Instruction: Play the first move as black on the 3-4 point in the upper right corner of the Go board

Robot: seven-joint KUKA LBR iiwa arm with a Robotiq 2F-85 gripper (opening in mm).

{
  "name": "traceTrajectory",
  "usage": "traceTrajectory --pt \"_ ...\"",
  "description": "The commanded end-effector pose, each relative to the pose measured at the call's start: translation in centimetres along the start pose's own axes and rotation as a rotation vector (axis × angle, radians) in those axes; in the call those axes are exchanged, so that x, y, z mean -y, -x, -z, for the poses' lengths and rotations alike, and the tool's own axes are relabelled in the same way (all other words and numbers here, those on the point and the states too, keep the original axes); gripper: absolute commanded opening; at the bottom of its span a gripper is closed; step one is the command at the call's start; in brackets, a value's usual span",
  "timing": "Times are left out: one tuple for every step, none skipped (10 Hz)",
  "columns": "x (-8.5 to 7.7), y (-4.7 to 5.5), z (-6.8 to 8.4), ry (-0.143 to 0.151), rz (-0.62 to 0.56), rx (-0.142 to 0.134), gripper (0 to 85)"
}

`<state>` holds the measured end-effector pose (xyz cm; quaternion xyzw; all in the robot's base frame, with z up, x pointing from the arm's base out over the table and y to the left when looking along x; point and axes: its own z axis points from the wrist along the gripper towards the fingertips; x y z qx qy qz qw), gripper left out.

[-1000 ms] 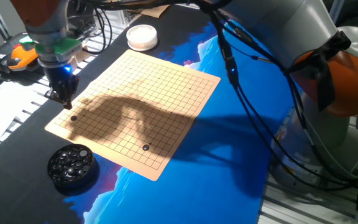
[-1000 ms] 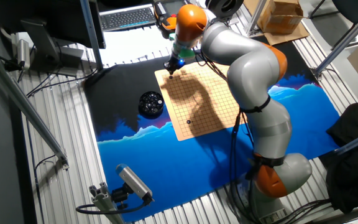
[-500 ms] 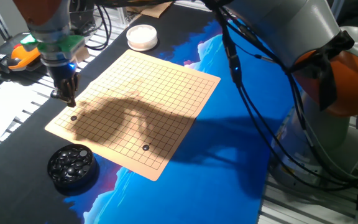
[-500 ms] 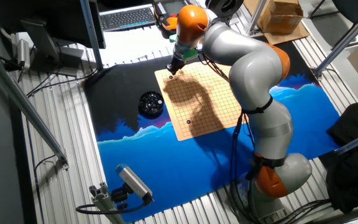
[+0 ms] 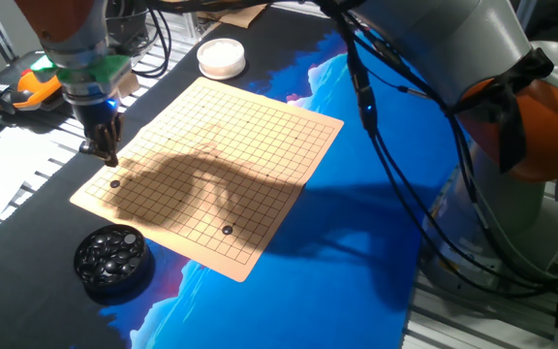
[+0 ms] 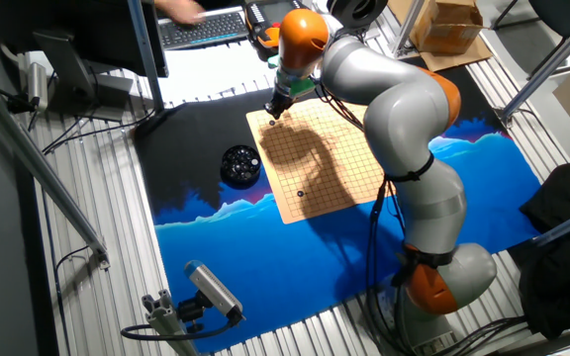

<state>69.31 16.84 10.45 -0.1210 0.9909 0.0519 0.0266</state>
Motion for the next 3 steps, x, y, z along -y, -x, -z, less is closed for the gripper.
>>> traceTrajectory --pt "-0.01 0.01 0.00 -0.001 -0.003 0.002 0.0" --pt "-0.01 0.01 0.00 -0.007 -0.009 0.003 0.0" --pt "-0.01 0.01 0.00 -0.009 -0.014 0.002 0.0"
